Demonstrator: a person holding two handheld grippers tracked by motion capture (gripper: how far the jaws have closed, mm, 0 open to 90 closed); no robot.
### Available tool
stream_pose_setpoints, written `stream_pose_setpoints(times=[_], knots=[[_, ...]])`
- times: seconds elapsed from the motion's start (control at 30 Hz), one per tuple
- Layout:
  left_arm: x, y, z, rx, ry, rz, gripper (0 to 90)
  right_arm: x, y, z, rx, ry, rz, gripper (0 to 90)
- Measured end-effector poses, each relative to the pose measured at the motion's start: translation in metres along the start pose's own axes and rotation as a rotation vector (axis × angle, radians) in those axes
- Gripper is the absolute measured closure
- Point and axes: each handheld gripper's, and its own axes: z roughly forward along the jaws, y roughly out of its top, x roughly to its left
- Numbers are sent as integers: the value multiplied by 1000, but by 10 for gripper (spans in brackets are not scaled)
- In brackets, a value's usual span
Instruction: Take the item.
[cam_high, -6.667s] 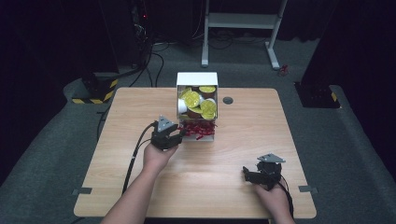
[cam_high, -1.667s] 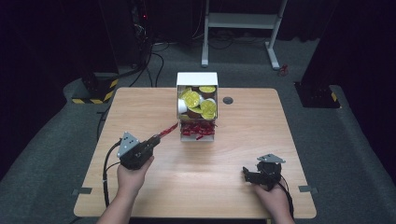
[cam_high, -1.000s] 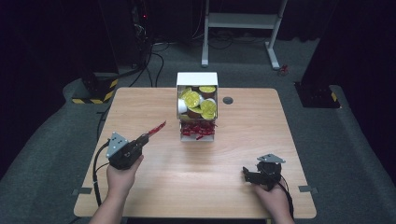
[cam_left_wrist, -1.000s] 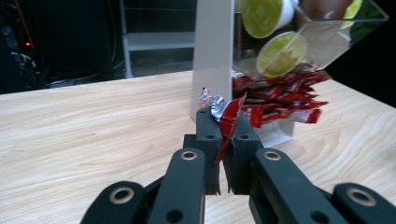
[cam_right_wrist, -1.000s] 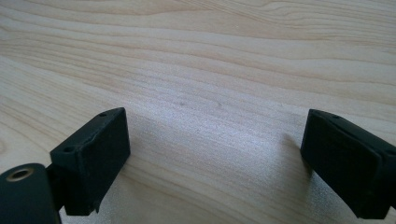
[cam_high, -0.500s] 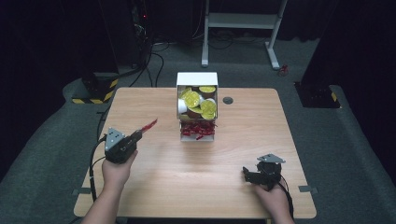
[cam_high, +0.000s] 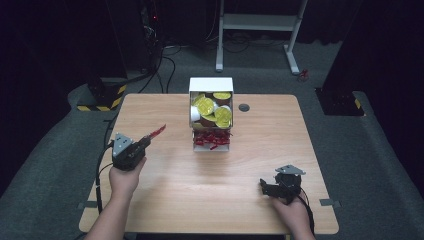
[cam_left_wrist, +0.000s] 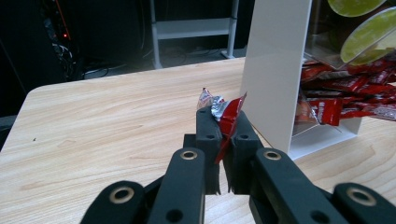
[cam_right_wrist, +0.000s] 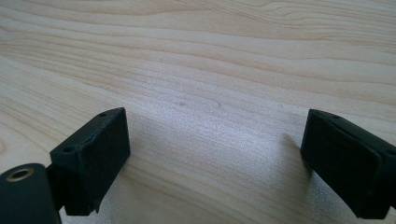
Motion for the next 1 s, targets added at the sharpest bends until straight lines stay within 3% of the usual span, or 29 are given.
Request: stream_pose_setpoints(times=[0.33, 1.0], knots=[[6, 3, 6, 11, 26, 5, 855, 0, 0, 0, 0, 0, 0, 82], [7, 13, 38, 45, 49, 31, 854, 0, 0, 0, 0, 0, 0, 82]])
